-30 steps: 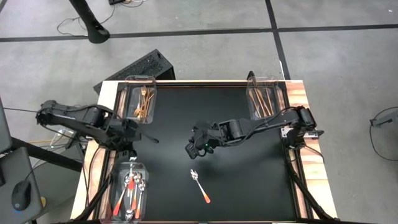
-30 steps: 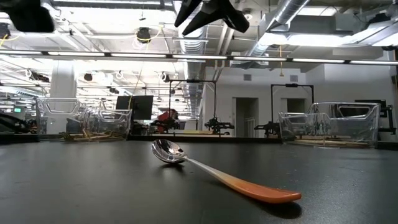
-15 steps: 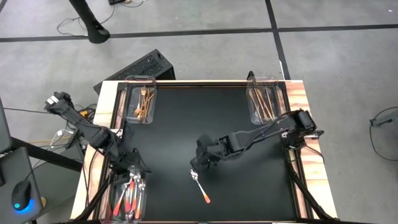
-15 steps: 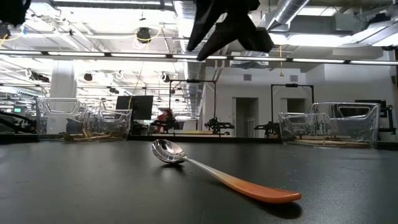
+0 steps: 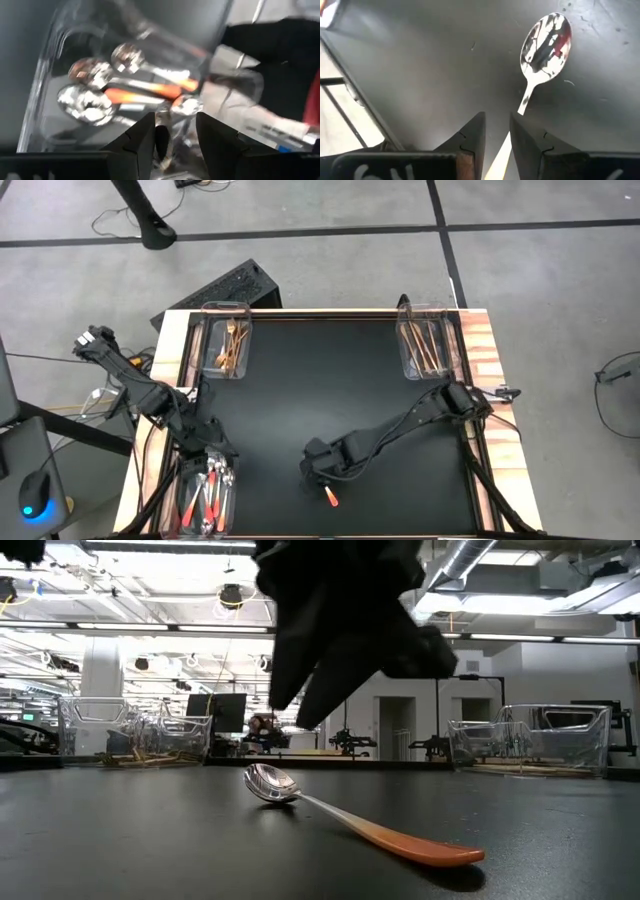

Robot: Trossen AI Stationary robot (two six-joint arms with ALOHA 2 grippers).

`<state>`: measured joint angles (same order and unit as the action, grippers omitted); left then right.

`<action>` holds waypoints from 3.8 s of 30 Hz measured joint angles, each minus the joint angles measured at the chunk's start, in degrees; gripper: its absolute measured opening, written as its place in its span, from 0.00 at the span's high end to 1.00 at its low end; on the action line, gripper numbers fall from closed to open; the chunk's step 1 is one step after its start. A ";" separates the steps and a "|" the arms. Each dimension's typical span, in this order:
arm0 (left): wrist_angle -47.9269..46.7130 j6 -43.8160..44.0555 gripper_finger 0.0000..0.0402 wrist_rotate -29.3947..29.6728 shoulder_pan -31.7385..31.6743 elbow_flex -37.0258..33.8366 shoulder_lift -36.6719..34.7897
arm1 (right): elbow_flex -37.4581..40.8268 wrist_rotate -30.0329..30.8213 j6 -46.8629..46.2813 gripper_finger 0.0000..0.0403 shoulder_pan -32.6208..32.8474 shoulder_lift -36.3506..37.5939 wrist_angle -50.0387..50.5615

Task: Sort silverware by color (type)
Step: Put the orange spoon into the bottom left transparent bin

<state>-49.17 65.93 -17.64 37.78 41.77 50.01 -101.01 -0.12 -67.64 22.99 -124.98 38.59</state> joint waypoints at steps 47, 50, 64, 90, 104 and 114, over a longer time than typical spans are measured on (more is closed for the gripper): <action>-3.02 -1.81 0.68 34.85 0.22 6.79 -3.51 | -3.07 -3.11 -3.77 0.61 -0.66 -8.60 3.98; -3.86 -1.78 0.68 35.39 0.22 6.79 -3.51 | -3.09 -3.73 -4.25 0.67 -0.73 -8.89 5.99; -4.53 -0.46 0.68 37.60 0.22 6.79 -3.51 | -7.73 -4.40 0.08 0.97 -3.25 -8.60 14.10; 25.13 -27.29 0.54 54.83 -9.50 6.81 0.99 | -24.46 32.51 33.78 0.99 -5.93 -3.90 21.42; 28.60 -24.72 0.54 49.97 -19.56 6.79 11.02 | -25.26 42.79 41.36 0.99 -5.88 -3.63 21.55; 29.69 -23.76 0.62 46.57 -23.43 6.81 13.73 | -28.79 45.27 46.68 0.99 -7.04 -3.54 20.86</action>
<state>-19.48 42.17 28.94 14.35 48.58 63.74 -129.79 45.14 -20.97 15.95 -128.52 59.44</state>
